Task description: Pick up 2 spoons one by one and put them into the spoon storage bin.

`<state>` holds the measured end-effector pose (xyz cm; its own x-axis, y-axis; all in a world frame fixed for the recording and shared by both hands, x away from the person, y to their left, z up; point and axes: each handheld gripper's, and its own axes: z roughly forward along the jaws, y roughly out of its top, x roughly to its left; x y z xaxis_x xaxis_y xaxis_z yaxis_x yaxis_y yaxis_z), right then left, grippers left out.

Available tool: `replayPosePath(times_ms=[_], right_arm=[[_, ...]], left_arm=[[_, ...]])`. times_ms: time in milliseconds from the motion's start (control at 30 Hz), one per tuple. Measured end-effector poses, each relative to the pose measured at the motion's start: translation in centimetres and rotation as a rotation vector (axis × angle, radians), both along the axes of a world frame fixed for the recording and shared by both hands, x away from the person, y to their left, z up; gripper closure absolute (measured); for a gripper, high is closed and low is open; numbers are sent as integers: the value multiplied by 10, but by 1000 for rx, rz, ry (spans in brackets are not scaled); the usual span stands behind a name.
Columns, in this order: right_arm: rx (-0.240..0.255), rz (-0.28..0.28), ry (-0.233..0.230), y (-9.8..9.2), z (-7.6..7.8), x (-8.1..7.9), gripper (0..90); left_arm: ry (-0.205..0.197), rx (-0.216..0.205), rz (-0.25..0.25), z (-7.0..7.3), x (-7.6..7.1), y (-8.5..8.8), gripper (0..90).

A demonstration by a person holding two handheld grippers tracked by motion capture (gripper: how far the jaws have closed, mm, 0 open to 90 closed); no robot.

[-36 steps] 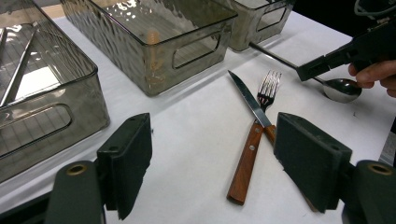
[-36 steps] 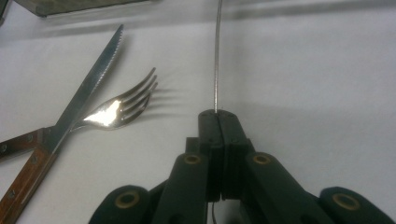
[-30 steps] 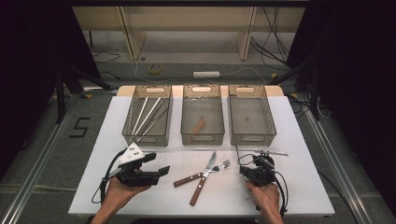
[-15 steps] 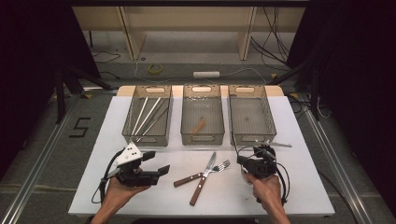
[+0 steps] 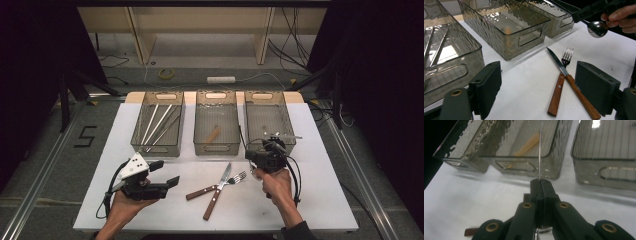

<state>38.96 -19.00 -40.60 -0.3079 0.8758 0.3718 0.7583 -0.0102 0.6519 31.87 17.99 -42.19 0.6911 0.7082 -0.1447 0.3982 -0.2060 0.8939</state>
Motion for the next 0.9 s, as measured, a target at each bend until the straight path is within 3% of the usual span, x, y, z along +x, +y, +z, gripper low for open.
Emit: replayPosePath(times_ms=[900], right_arm=[[-27, 45, -35, 42, 28, 70, 900]], left_arm=[[-7, -3, -4, -1, 0, 0, 208]])
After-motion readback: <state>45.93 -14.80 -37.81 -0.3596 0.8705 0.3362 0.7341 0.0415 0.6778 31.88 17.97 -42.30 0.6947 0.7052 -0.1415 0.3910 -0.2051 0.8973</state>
